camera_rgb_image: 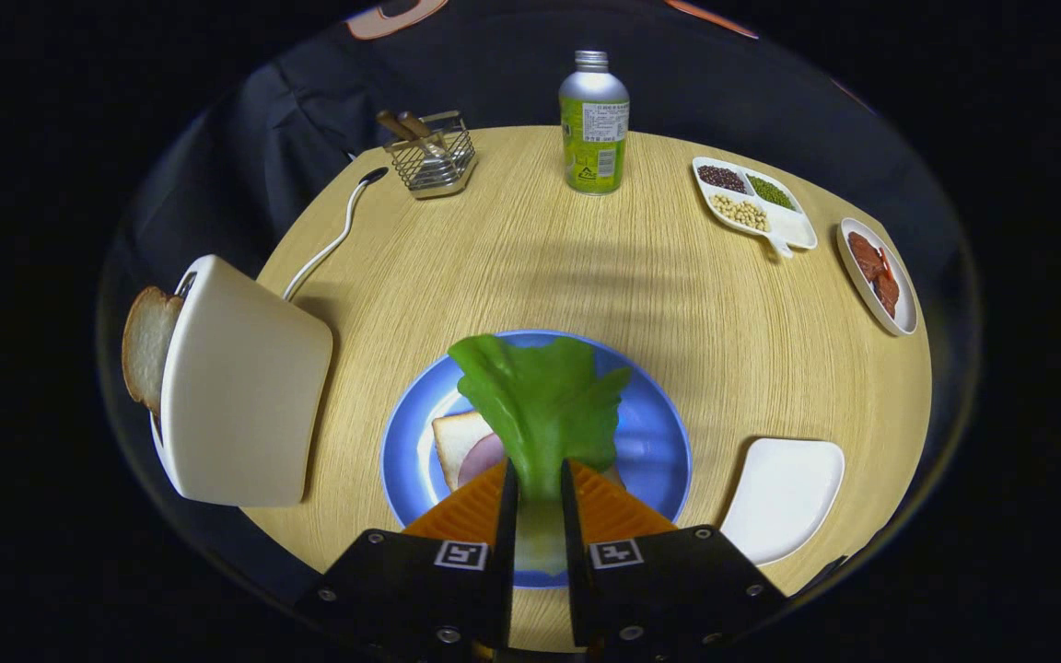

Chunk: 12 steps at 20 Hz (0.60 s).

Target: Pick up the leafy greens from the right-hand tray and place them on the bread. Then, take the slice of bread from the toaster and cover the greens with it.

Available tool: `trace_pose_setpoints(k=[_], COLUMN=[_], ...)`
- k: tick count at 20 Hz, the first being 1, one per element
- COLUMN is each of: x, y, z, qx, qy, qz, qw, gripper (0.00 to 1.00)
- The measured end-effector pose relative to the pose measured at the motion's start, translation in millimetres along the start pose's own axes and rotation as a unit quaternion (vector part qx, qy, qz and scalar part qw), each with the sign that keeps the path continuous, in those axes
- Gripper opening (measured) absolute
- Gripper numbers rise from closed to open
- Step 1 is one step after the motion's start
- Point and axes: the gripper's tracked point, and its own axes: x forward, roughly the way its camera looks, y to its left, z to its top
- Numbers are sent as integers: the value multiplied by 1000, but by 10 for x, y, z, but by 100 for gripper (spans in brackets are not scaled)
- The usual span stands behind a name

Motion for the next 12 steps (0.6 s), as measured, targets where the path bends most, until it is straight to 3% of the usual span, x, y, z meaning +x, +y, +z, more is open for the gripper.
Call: trace_pose_setpoints(k=[7, 12], x=[-373, -790], y=[151, 373], z=[139, 372], qx=[20, 26], qy=[-16, -24], qz=[23, 30], qw=[999, 999], gripper=[47, 68])
